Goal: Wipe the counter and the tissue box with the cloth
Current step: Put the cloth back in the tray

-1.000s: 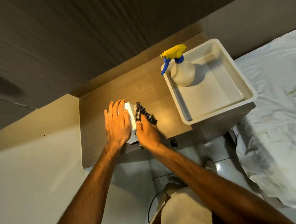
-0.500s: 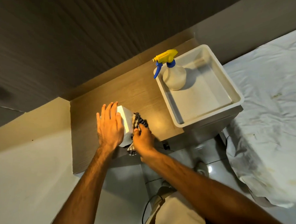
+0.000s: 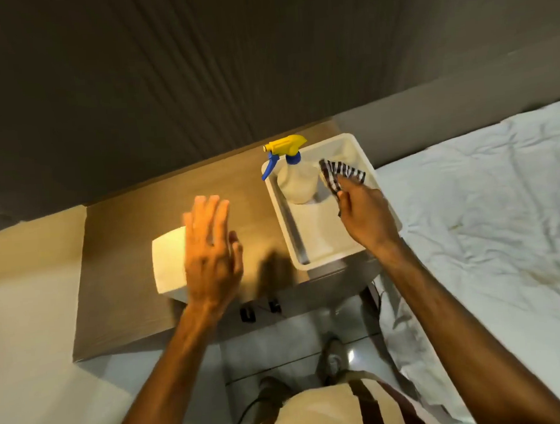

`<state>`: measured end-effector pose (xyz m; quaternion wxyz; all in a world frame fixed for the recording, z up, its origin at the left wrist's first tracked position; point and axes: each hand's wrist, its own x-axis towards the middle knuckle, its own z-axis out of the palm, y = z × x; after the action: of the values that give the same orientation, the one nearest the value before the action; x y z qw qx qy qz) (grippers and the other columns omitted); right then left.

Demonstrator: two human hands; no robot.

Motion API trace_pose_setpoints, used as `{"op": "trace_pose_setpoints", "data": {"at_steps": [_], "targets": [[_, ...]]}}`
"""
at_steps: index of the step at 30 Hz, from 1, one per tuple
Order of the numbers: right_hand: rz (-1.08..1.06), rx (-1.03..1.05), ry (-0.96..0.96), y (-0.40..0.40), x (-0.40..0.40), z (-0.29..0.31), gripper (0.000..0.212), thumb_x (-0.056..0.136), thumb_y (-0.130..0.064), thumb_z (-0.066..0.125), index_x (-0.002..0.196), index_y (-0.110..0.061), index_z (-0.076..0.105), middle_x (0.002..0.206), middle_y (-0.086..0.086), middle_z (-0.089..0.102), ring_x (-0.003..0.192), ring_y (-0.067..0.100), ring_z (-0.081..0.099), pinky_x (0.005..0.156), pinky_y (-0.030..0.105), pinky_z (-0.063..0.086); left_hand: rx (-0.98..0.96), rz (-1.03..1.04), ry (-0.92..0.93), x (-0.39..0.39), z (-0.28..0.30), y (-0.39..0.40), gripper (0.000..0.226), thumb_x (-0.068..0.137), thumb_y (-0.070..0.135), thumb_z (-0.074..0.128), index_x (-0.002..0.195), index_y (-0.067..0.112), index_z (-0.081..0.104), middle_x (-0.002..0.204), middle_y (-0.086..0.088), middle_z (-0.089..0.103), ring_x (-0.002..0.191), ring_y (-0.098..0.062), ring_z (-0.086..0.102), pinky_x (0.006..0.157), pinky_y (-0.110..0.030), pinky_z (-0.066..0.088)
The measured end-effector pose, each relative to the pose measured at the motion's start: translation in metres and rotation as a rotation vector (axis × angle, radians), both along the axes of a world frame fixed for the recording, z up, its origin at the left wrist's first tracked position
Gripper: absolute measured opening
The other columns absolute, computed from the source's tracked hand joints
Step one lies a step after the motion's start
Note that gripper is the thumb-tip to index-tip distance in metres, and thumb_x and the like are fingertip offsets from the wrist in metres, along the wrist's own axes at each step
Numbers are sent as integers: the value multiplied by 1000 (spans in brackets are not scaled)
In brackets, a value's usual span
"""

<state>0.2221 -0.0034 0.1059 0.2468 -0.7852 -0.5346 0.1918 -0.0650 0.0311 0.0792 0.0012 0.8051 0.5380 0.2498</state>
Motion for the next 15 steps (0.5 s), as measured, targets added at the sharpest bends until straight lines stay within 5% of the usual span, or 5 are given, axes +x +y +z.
{"op": "trace_pose_setpoints", "data": {"at_steps": [2,6,10,15], "targets": [[52,-186,-106,13,3,-21,43,106,-21,43,150,-21,46,150,12,53,127,39,59,104,53,53,-97,-83,-42,34,-12,-9,58,101,20,43,158,13,35,168,-10,32,161,-25,19,134,-43,10],[143,-415,-191,16,-8,-52,49,105,-26,49,152,-17,40,166,15,29,151,39,34,111,57,44,-437,89,-144,61,-48,-10,56,107,25,40,160,13,30,171,-9,27,161,-24,17,132,-50,20],[100,-313,-260,12,2,-55,39,101,-32,56,138,-20,58,152,11,48,135,35,52,104,50,52,-571,159,74,64,-93,-13,62,108,39,30,164,15,16,174,-13,14,162,-32,9,132,-54,13],[107,-421,-112,11,17,-53,56,93,-31,70,145,-23,49,152,10,41,135,34,50,107,52,51,-506,203,123,69,-118,-22,69,104,46,23,165,19,5,175,-11,3,163,-31,2,131,-56,3]]}}
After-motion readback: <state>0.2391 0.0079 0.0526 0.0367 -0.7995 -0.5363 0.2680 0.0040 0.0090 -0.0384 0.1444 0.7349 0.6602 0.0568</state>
